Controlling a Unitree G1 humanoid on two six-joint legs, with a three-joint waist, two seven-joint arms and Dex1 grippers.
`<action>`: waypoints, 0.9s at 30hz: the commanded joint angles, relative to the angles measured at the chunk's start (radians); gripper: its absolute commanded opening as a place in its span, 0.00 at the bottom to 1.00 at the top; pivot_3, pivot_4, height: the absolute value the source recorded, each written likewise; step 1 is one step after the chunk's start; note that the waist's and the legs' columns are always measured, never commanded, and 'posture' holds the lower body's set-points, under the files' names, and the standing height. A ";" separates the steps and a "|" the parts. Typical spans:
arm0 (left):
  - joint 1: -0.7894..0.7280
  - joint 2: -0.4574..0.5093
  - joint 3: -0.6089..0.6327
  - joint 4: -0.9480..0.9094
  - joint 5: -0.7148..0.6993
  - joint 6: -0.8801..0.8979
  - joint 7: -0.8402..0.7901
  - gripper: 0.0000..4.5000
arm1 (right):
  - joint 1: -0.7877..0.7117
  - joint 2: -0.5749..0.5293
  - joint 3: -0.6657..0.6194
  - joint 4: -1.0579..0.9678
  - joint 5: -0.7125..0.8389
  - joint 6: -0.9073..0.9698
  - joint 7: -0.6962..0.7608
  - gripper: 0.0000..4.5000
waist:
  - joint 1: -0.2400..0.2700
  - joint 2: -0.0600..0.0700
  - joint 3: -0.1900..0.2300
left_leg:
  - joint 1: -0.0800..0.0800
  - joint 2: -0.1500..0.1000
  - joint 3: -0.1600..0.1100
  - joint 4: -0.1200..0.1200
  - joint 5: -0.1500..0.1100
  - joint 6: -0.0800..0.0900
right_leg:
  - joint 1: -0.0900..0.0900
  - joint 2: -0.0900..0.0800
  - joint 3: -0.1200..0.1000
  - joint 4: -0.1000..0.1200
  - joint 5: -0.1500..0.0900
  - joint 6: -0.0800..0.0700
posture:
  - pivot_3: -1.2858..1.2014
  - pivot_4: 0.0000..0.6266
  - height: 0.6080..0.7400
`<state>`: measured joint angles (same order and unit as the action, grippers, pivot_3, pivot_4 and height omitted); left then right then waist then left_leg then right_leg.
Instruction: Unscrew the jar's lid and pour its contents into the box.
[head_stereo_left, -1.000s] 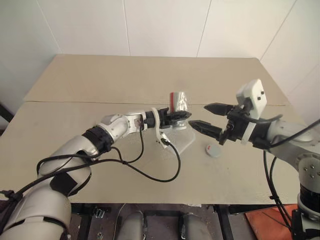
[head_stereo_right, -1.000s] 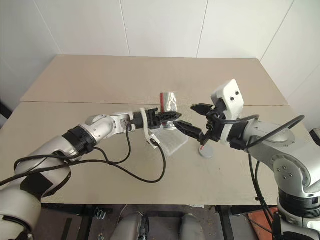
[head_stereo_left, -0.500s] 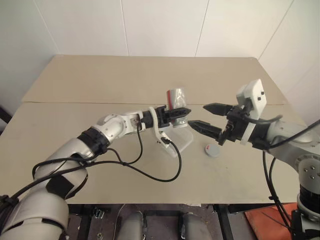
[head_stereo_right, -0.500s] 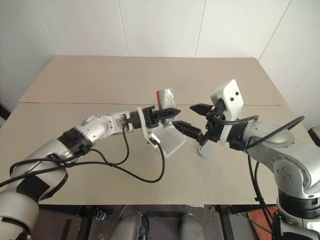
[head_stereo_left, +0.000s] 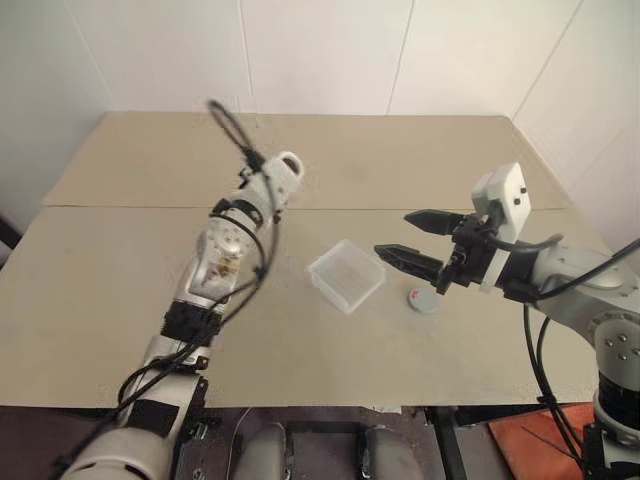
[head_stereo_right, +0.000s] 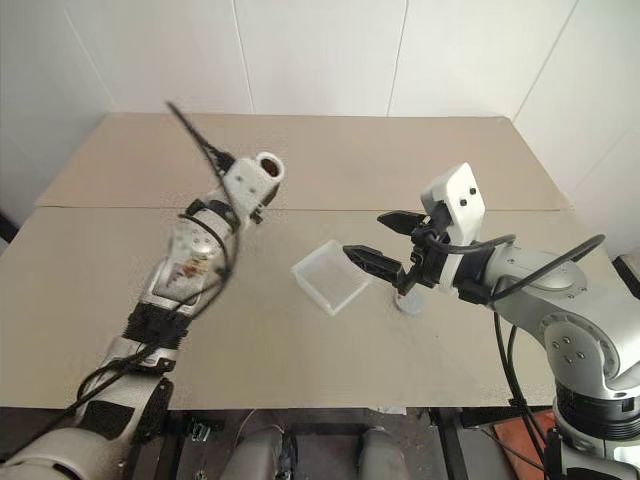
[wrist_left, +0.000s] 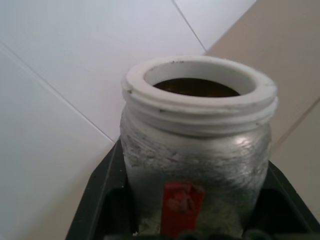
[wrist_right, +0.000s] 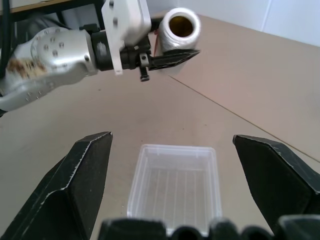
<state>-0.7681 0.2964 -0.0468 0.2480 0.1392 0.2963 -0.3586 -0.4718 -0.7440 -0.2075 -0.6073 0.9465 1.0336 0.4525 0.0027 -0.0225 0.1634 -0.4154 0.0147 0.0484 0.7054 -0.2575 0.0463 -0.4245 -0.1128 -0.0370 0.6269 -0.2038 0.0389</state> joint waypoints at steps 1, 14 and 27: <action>0.001 -0.049 0.139 -0.057 -0.228 0.294 -0.083 0.43 | -0.016 0.002 -0.008 -0.014 0.004 -0.032 0.004 1.00 | -0.005 0.000 0.000 | 0.000 0.000 0.000 0.000 0.000 0.000 | 0.000 0.000 0.000 0.000 0.000 0.000 | 0.52 0.24 1.00; 0.054 0.099 -0.211 -0.098 0.132 -0.149 0.005 0.43 | -0.029 -0.002 -0.006 -0.021 0.010 -0.022 0.000 1.00 | 0.010 0.000 0.000 | 0.001 -0.001 -0.001 0.000 0.000 0.000 | 0.001 0.000 0.001 -0.002 0.000 -0.001 | 0.52 0.24 1.00; -0.497 0.333 -0.928 0.247 1.374 -0.763 0.880 0.43 | -0.052 -0.026 -0.001 -0.006 -0.017 -0.015 0.000 1.00 | 0.032 0.000 0.000 | -0.002 -0.001 0.009 -0.003 -0.001 0.001 | -0.001 -0.001 0.000 -0.003 0.001 0.000 | 0.52 0.24 1.00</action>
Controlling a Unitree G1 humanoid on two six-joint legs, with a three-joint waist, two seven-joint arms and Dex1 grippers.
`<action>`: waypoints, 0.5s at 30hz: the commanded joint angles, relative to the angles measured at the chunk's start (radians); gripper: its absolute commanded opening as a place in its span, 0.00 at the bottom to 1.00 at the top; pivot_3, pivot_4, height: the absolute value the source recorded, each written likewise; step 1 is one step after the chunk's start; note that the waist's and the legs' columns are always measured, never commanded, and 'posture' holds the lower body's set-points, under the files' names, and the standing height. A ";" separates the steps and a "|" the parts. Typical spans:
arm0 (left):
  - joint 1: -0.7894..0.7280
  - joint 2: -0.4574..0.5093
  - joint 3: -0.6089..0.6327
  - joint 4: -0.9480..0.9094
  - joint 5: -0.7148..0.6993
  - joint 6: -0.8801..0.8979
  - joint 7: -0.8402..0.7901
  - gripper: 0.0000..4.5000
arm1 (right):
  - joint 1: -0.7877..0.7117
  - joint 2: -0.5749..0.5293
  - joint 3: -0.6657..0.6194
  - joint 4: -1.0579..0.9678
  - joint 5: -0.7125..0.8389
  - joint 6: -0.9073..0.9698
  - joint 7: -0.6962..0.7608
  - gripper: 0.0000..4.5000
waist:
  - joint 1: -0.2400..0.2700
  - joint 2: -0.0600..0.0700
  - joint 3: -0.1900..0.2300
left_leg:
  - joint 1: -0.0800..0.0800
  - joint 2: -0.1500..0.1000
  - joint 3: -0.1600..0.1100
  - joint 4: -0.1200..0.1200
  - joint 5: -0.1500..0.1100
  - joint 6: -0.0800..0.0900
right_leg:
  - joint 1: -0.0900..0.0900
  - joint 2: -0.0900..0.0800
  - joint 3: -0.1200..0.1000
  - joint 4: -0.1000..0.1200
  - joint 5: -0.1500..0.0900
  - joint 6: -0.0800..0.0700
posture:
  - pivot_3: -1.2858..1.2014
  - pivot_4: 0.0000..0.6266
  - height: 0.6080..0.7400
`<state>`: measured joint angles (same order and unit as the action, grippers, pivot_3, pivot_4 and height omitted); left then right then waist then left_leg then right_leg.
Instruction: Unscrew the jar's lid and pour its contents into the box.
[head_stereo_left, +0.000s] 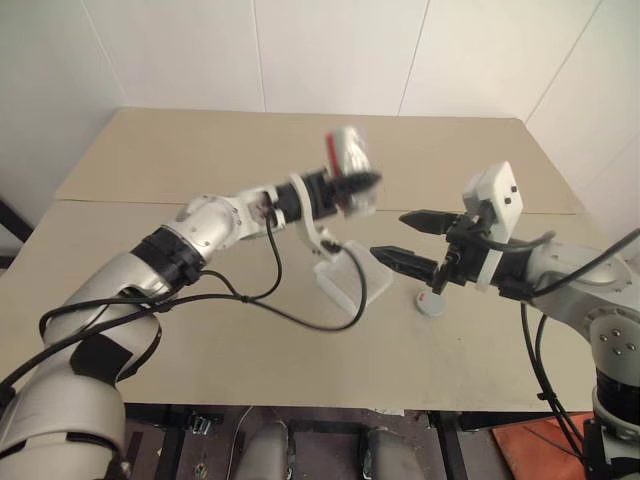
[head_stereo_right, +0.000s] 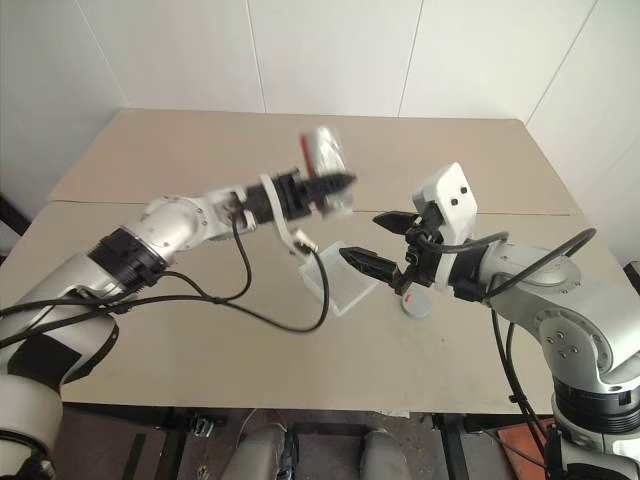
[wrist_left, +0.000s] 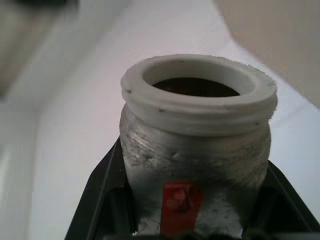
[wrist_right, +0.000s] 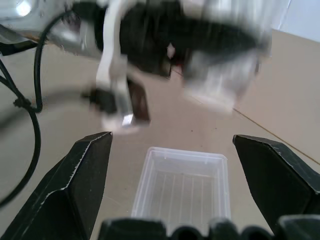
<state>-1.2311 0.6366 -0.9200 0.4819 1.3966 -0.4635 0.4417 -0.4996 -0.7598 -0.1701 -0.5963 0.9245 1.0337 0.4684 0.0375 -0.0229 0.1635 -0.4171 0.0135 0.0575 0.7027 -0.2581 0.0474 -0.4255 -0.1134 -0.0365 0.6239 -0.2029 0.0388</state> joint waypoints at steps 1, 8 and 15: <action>-0.030 -0.017 -0.064 0.017 0.137 0.008 0.077 0.43 | -0.027 -0.005 -0.048 -0.020 0.013 -0.012 -0.027 1.00 | -0.006 0.000 0.000 | -0.001 0.001 0.001 0.000 0.000 0.000 | -0.001 0.000 0.000 0.000 0.000 0.000 | 0.52 0.24 1.00; -0.031 -0.061 -0.079 0.060 0.217 0.059 0.095 0.43 | -0.016 0.003 -0.122 -0.056 0.093 -0.005 -0.100 1.00 | -0.006 0.000 0.000 | -0.006 0.001 0.001 0.000 0.001 -0.001 | -0.007 0.000 0.000 0.001 0.000 0.000 | 0.52 0.24 1.00; -0.001 -0.048 -0.002 0.050 0.097 -0.003 0.010 0.43 | -0.009 -0.009 -0.122 -0.059 0.131 -0.014 -0.122 1.00 | -0.006 0.000 0.000 | -0.006 0.001 0.001 0.000 0.001 -0.001 | -0.007 0.000 0.000 0.002 0.000 0.000 | 0.52 0.24 1.00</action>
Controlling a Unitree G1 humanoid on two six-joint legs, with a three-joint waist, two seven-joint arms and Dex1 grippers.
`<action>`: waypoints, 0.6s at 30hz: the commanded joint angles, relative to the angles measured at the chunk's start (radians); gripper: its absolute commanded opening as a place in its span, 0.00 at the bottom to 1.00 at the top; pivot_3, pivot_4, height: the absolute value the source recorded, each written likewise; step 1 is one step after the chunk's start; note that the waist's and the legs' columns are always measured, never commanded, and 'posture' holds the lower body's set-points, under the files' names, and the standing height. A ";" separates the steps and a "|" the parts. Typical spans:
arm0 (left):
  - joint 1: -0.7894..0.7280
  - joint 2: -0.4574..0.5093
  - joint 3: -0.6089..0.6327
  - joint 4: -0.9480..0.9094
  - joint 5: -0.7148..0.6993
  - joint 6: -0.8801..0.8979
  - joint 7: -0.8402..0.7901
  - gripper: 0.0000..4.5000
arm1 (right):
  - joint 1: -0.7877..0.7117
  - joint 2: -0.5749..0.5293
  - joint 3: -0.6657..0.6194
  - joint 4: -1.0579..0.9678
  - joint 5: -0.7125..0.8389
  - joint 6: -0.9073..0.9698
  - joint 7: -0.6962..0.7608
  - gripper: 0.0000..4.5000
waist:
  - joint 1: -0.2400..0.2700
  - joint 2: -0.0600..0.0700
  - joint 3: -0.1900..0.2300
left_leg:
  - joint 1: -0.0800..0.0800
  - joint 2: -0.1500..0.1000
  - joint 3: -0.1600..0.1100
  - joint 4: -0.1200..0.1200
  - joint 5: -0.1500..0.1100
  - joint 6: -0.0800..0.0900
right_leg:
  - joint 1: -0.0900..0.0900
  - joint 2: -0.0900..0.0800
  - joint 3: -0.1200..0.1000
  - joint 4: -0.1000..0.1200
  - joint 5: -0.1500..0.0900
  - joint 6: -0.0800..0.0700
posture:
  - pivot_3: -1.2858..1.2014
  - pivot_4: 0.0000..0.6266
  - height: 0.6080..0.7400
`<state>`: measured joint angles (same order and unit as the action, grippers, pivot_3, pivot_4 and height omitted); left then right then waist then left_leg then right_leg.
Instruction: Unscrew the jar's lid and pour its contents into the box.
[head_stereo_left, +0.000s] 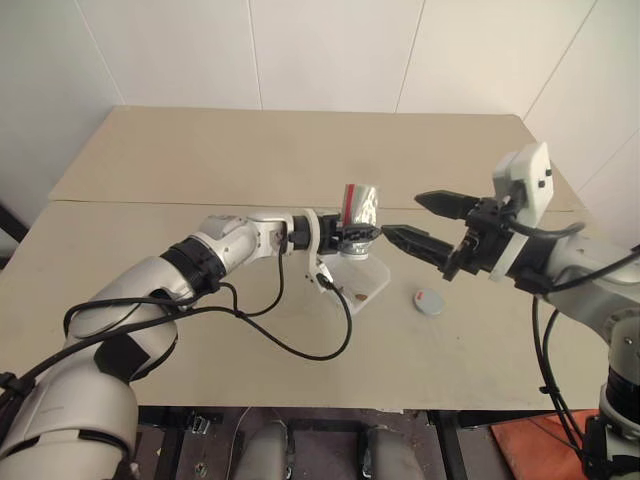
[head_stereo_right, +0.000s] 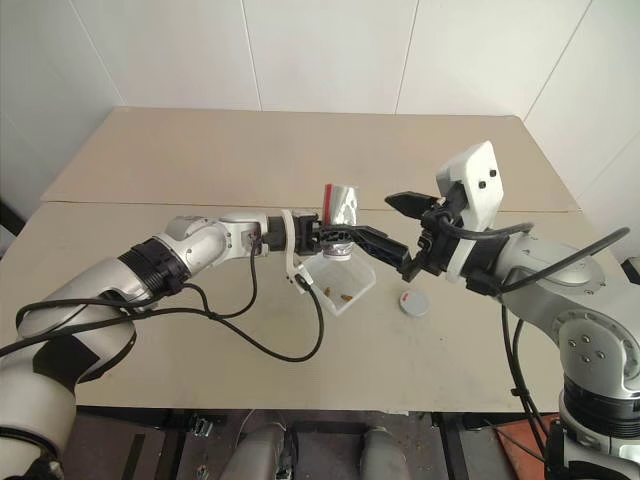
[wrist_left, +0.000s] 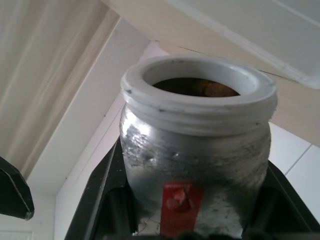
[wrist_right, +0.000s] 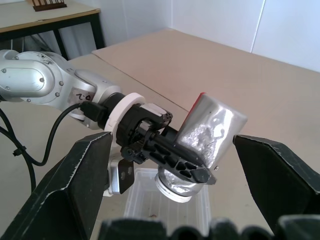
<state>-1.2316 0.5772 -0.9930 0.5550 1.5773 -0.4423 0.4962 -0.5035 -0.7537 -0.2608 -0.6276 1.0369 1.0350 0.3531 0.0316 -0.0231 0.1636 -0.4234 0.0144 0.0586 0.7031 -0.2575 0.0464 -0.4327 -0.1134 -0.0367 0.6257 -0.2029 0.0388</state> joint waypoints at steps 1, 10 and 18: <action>0.010 0.018 0.094 -0.024 -0.118 -0.028 -0.067 0.43 | -0.004 -0.016 -0.030 -0.025 0.020 -0.017 -0.006 1.00 | -0.001 0.000 0.000 | 0.000 0.000 0.000 0.000 0.000 0.000 | 0.000 0.000 0.000 0.000 0.000 0.000 | 0.52 0.24 1.00; 0.300 -0.105 0.618 -0.162 -1.107 0.215 -0.792 0.43 | 0.003 0.000 -0.028 0.027 0.019 -0.038 0.014 1.00 | -0.021 0.000 0.000 | 0.000 0.002 -0.004 0.001 0.000 0.000 | -0.001 -0.001 0.001 0.002 0.000 0.000 | 0.52 0.24 1.00; 0.494 -0.285 0.997 -0.348 -1.698 0.790 -1.038 0.43 | -0.003 0.041 -0.018 0.044 0.030 -0.047 0.016 1.00 | -0.029 0.000 0.000 | 0.002 0.000 -0.007 0.004 0.000 0.000 | 0.001 0.000 0.002 0.003 0.000 0.000 | 0.52 0.24 1.00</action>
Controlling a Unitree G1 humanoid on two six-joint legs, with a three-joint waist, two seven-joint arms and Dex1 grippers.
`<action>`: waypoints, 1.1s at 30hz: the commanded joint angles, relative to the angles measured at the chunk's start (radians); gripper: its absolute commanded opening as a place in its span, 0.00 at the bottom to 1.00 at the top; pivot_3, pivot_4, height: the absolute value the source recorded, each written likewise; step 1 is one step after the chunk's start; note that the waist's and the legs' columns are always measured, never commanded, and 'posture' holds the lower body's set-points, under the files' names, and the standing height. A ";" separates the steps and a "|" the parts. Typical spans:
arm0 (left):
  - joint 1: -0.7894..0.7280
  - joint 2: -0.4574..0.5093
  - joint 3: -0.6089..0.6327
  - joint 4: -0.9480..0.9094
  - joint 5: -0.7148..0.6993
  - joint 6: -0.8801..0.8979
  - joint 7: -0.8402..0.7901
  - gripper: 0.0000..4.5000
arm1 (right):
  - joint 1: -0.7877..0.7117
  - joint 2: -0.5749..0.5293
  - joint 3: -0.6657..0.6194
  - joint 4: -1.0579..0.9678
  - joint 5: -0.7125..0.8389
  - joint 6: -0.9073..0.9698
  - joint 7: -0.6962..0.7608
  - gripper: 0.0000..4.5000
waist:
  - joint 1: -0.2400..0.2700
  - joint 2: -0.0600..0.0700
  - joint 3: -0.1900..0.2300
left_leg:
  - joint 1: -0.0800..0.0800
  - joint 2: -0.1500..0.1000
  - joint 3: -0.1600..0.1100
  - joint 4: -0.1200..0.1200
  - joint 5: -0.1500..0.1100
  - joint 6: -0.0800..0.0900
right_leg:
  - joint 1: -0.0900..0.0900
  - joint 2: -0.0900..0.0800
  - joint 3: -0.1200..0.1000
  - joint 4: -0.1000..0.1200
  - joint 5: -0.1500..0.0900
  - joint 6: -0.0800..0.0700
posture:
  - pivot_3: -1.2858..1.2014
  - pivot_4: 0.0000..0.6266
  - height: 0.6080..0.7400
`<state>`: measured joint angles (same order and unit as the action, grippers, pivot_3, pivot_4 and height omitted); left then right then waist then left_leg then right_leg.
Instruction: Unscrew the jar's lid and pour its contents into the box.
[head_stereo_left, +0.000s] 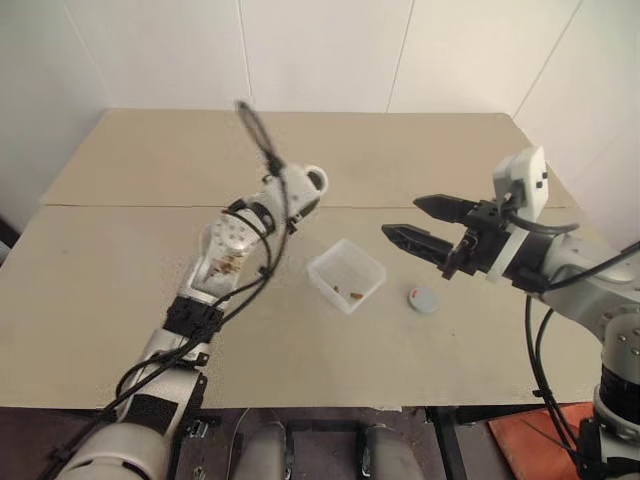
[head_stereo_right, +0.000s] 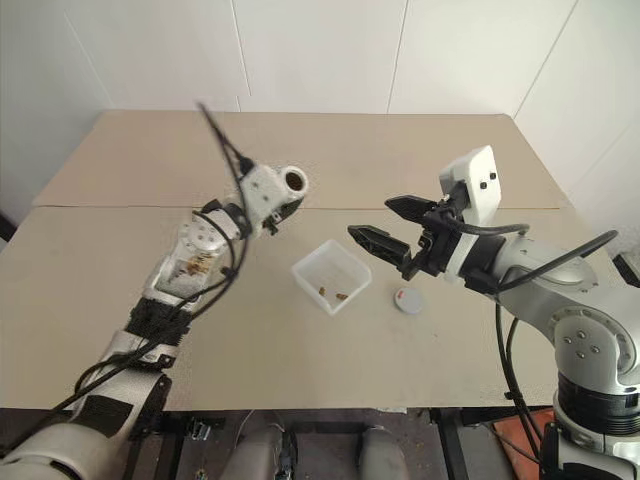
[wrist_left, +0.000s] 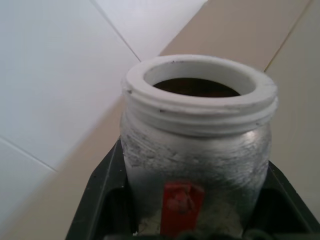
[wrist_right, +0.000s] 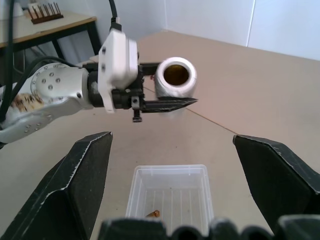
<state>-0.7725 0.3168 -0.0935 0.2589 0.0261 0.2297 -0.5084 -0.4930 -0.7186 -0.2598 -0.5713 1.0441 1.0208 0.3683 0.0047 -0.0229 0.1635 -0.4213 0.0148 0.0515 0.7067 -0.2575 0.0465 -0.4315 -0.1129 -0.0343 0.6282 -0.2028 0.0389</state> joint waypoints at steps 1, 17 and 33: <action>0.058 -0.030 0.112 -0.048 -0.159 0.112 -0.033 0.43 | -0.016 0.011 -0.016 -0.012 0.022 -0.032 -0.002 1.00 | -0.003 0.000 0.000 | 0.001 0.000 0.000 0.000 0.000 0.000 | 0.001 0.000 0.000 0.000 0.000 0.000 | 0.52 0.24 1.00; 0.249 -0.003 0.123 -0.013 -0.183 -0.040 -0.081 0.99 | -0.005 0.009 -0.027 -0.031 0.073 -0.017 -0.029 1.00 | 0.004 0.000 0.000 | 0.009 0.000 -0.001 0.000 0.000 0.000 | 0.008 0.000 0.001 -0.003 0.000 -0.001 | 0.52 0.24 1.00; 0.628 0.522 0.513 -0.563 -0.603 0.178 -0.527 0.99 | 0.292 -0.235 -0.181 0.032 -0.036 -0.162 0.410 1.00 | 0.009 0.000 0.000 | 0.014 0.002 0.002 -0.004 0.000 0.000 | 0.009 0.000 0.006 -0.004 -0.001 -0.001 | 0.52 0.24 1.00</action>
<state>-0.1388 0.8209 0.3736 -0.2895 -0.5345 0.4389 -0.9768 -0.2225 -0.9331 -0.3884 -0.5431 1.0371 0.9242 0.6812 0.0132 -0.0228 0.1635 -0.4064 0.0169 0.0544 0.7022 -0.2578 0.0463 -0.4224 -0.1131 -0.0283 0.6236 -0.2042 0.0376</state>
